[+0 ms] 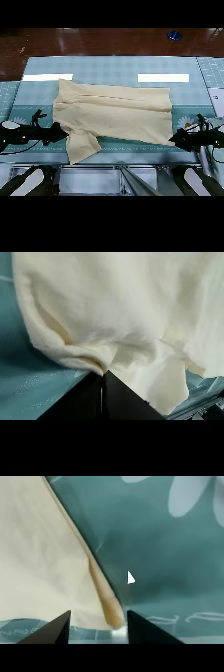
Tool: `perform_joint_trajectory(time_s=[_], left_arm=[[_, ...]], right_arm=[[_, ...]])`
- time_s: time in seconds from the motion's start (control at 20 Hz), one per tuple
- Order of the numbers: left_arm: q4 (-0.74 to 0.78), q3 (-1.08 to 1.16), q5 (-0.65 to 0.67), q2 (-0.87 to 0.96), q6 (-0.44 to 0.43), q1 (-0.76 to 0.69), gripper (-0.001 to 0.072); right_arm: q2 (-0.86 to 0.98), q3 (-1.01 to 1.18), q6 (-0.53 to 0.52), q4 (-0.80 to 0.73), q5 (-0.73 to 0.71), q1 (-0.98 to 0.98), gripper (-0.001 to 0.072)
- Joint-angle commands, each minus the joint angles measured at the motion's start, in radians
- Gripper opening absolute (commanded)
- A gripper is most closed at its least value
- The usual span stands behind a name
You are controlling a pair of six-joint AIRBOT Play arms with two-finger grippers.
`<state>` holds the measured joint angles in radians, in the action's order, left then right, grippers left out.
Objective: Fold the shirts.
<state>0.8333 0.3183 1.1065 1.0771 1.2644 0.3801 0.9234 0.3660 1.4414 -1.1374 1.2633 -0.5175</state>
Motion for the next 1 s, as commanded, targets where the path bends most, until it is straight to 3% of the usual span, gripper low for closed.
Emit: perform_joint_trajectory(time_s=[0.0, 0.15, 0.2, 0.3, 0.4, 0.65, 0.95], left_arm=[[-0.005, 0.001, 0.005, 0.0, 0.0, 0.0, 0.0018], [-0.013, 0.001, 0.005, 0.0, 0.0, 0.0, 0.0018], [-0.02, 0.002, 0.005, 0.0, 0.0, 0.0, 0.0018], [-0.026, 0.015, 0.006, 0.0, 0.0, 0.0, 0.0018], [-0.028, 0.065, 0.025, 0.0, 0.0, 0.0, 0.0018], [-0.105, 0.329, 0.057, 0.014, 0.005, -0.001, 0.0018], [-0.127, 0.732, 0.058, 0.287, 0.061, -0.095, 0.0018]], right_arm=[[0.081, -0.009, -0.007, 0.027, -0.035, 0.023, 0.0415], [0.119, -0.009, -0.073, 0.219, -0.149, 0.023, 0.0405], [0.121, -0.008, -0.122, 0.309, -0.172, 0.023, 0.0346], [0.121, 0.002, -0.249, 0.447, -0.154, 0.023, 0.003], [0.121, 0.048, -0.296, 0.467, -0.089, 0.023, 0.0019], [0.139, 0.255, -0.248, 0.403, -0.052, 0.023, 0.0018], [0.373, 0.469, -0.277, 0.507, -0.036, 0.023, 0.0018]])
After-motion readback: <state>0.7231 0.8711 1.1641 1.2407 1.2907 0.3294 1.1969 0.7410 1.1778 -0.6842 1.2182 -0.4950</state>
